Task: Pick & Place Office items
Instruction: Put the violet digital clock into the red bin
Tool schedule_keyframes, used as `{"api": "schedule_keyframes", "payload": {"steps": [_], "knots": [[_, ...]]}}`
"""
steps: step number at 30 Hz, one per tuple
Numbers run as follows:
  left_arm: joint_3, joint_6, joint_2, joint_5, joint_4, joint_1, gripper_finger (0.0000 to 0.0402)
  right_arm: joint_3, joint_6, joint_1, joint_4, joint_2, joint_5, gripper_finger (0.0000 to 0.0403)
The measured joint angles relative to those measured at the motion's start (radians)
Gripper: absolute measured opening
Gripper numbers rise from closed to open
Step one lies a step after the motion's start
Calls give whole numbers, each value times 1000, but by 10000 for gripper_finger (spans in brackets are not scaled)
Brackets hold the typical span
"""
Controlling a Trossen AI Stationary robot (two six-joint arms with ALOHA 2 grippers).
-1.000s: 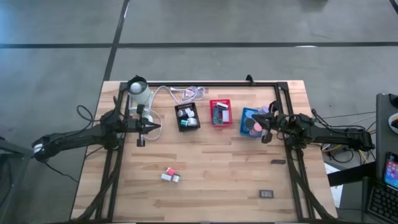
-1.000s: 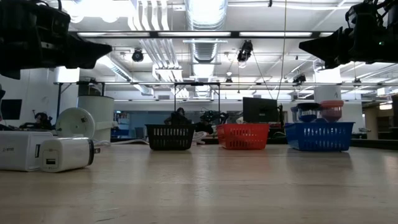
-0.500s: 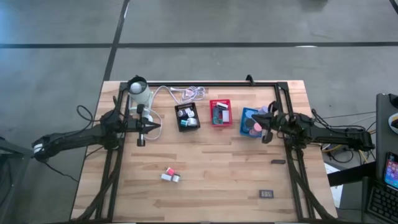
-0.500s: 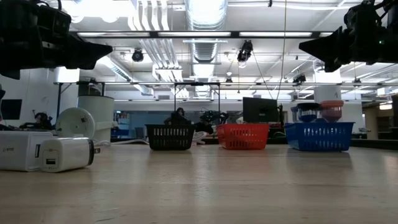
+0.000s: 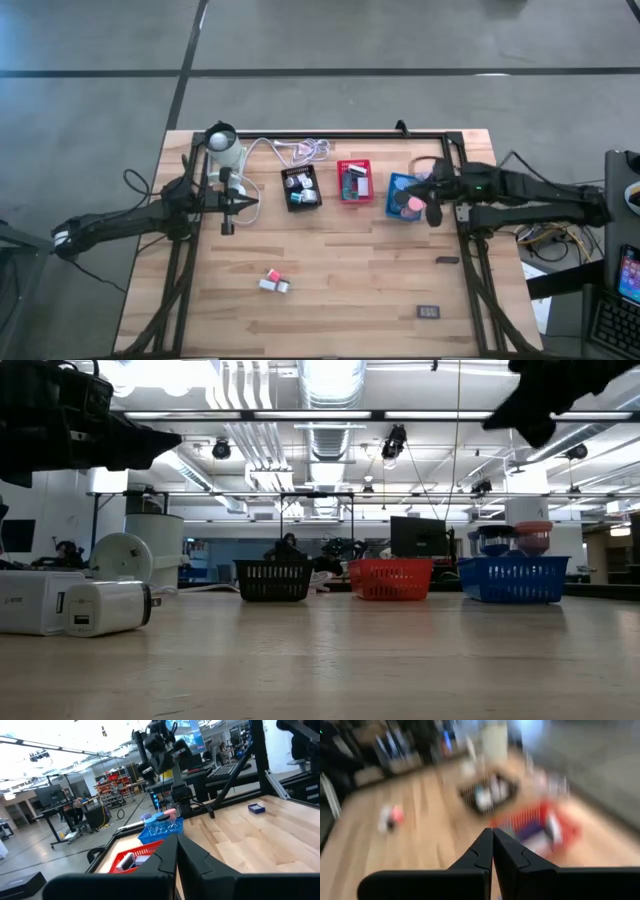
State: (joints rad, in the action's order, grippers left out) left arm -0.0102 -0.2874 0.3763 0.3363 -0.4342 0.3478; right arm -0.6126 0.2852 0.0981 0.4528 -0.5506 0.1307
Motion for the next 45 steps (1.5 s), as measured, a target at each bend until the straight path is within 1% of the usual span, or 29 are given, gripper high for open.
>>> {"api": "schedule_keyframes", "payload": {"steps": [4, 7, 10, 13, 18, 23, 27, 31, 39, 43, 45], "knots": [[0, 0, 0, 0, -16, 0, 13, -189, 159, -37, 404, -170, 0, 8], [-1, 1, 0, 0, -33, 0, 12, -286, 236, -75, 643, -279, 0, 8], [-3, 1, 0, 0, -42, 0, 9, -348, 286, -128, 806, -360, -9, 8], [-8, 4, 0, 0, -46, 0, 8, -391, 323, -186, 898, -411, -14, 8], [-8, 10, 0, 1, -45, 0, 12, -409, 385, -287, 906, -433, -54, 8], [-8, 37, 0, 1, -45, 0, 9, -366, 548, -392, 895, -425, -110, 8], [-8, 75, 0, 2, -45, 0, 9, -321, 705, -455, 893, -427, -126, 8], [-8, 86, 0, 2, -45, 0, 11, -275, 779, -510, 877, -448, -175, 13], [-8, 83, 0, 2, -45, 0, 8, -207, 828, -574, 779, -491, -192, 72], [-8, 82, 0, 2, -45, 0, 11, -187, 869, -577, 760, -523, -192, 105], [-8, 83, 0, 2, -45, 0, 11, -180, 853, -581, 734, -538, -189, 123]]}}
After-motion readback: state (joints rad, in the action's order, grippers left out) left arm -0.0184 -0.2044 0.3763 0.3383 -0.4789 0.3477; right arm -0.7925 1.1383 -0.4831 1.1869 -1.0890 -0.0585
